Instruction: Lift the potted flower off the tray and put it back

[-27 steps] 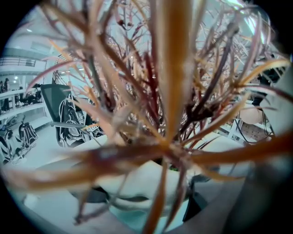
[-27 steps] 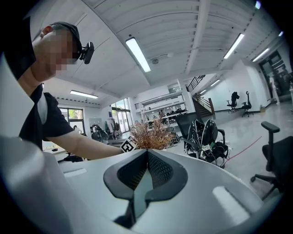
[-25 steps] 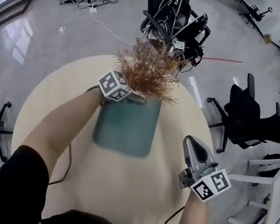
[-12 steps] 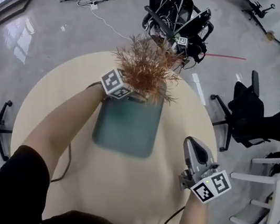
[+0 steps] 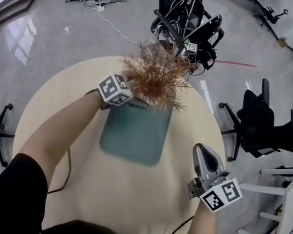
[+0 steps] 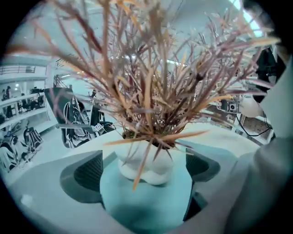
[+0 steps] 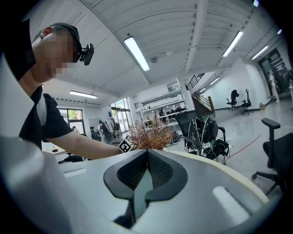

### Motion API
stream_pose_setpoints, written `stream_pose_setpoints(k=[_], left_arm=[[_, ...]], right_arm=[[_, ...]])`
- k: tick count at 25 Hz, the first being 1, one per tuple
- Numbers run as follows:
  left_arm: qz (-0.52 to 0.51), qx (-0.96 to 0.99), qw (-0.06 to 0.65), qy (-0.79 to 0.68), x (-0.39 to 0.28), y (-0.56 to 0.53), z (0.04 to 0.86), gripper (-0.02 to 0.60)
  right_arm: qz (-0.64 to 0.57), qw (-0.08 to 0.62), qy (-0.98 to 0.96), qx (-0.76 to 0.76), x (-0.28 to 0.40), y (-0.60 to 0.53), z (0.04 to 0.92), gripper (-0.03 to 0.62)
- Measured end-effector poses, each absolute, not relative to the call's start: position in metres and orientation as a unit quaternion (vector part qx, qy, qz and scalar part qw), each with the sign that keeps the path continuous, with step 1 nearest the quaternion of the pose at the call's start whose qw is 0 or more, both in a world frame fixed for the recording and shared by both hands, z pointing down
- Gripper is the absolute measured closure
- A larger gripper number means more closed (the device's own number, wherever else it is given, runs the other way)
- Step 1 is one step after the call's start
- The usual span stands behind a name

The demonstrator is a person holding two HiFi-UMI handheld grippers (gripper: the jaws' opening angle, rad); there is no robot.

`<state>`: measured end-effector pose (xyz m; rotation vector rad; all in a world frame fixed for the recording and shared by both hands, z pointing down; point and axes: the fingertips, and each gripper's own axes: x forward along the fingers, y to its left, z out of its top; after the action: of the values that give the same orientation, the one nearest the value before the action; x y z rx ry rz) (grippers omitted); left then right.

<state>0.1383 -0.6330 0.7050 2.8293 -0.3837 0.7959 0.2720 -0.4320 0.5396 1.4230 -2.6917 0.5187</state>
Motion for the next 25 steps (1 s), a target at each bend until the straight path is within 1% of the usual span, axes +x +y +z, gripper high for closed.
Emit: stream_pose_setpoints(k=[5,12,14,16,23,25], left_arm=[[0.247,0.949,0.106,-0.166,0.109,-0.637,0.694,0.038],[0.2,0.936,0.153,-0.247,0.041,-0.635,0.675,0.04],[0.177,0.935,0.16,-0.264,0.021,-0.627,0.661,0.053],[0.155,0.935,0.164,-0.273,0.004,-0.613,0.646,0.1],[0.044,0.943,0.171,-0.282,-0.046,-0.542,0.564,0.339],[0.024,0.945,0.168,-0.281,-0.054,-0.518,0.541,0.383]], right_arm=[[0.163,0.028,-0.872,0.46,0.265,-0.433,0.528,0.577],[0.156,0.036,-0.87,0.467,0.26,-0.426,0.505,0.577],[0.154,0.037,-0.868,0.471,0.26,-0.421,0.496,0.577],[0.151,0.037,-0.866,0.474,0.258,-0.416,0.485,0.577],[0.148,0.039,-0.861,0.484,0.241,-0.388,0.448,0.577],[0.148,0.037,-0.861,0.485,0.232,-0.378,0.437,0.577]])
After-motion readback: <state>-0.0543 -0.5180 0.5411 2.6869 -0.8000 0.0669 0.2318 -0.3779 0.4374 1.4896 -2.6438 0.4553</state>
